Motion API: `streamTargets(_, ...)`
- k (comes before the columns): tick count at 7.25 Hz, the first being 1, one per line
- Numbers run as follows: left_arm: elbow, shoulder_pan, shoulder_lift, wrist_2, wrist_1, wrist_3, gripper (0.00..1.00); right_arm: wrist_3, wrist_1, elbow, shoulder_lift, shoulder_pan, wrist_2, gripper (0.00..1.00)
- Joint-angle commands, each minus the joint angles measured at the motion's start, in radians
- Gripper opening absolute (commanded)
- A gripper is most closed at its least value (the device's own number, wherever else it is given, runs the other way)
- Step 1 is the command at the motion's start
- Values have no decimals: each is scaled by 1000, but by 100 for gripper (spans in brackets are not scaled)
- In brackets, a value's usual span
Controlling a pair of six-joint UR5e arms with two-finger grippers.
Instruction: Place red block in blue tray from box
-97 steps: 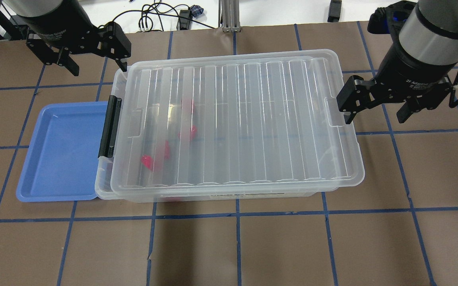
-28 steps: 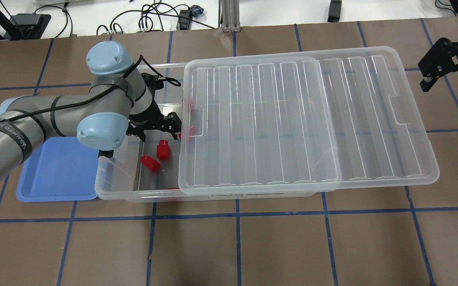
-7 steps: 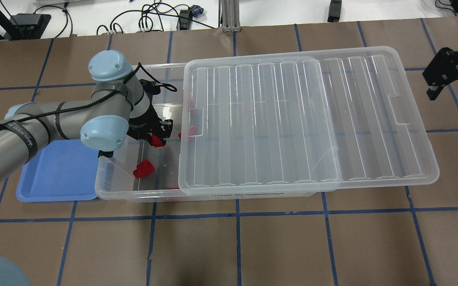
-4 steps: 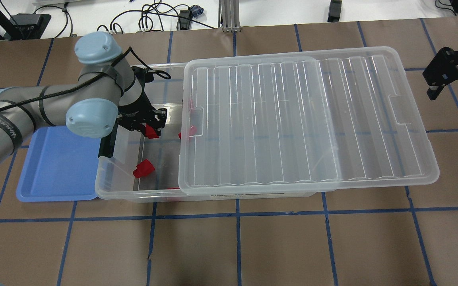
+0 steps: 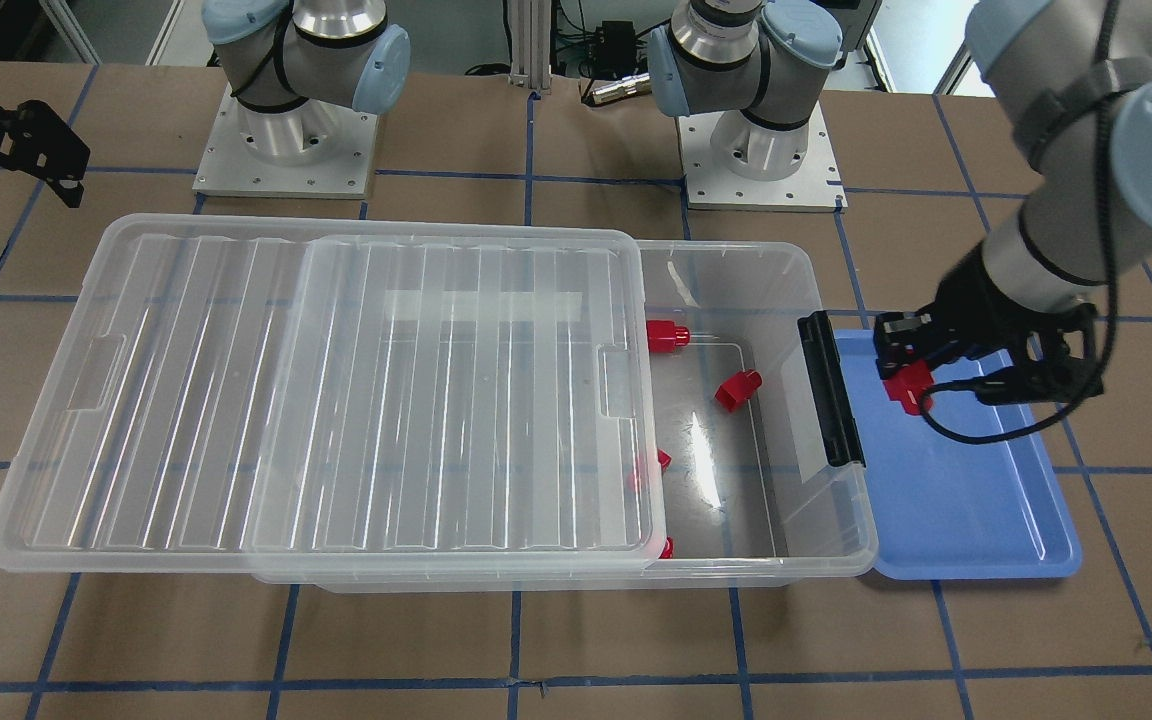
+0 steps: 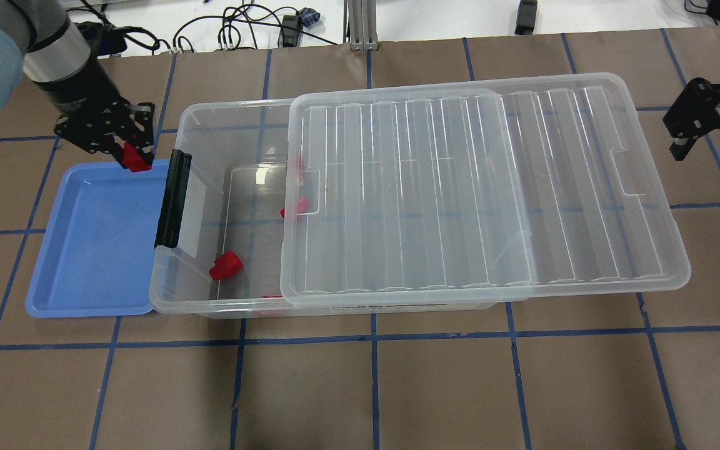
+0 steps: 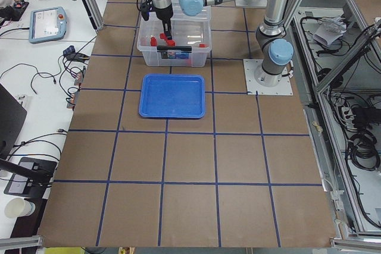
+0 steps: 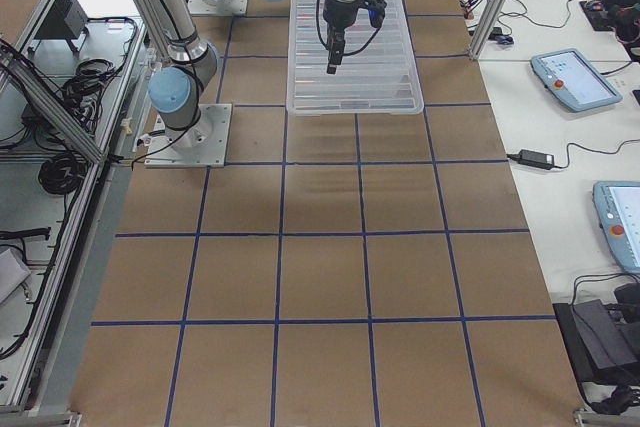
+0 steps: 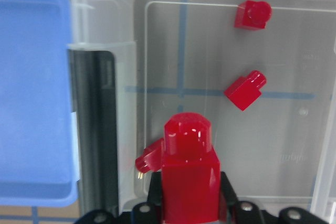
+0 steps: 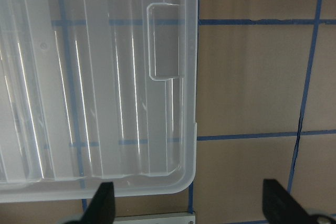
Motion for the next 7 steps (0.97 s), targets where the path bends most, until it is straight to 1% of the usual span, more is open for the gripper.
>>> streamTargets(1,-78,188,-96,-4,184,251,10,0,-8,2,2,-8,-5,100)
streamTargets(2,-166,238,-162,-4,364,320,10,-7,-13,2,5,-8,-6,100)
streamTargets(3,-254,266,-193,-4,481,328,10,4,-22,11,7,-10,-6,100)
streamTargets(4,-295,276,-206,-4,508,328,10,-2,-24,20,7,-28,-8,100)
streamTargets(5,-313,276,-218,-5,507,328,10,-10,-24,23,7,-69,1,100)
streamTargets(6,-311,276,-223,1,509,331,42,-22,-27,23,7,-97,4,100)
streamTargets(7,-301,276,-204,1,504,334,77,-46,-56,26,16,-102,0,100)
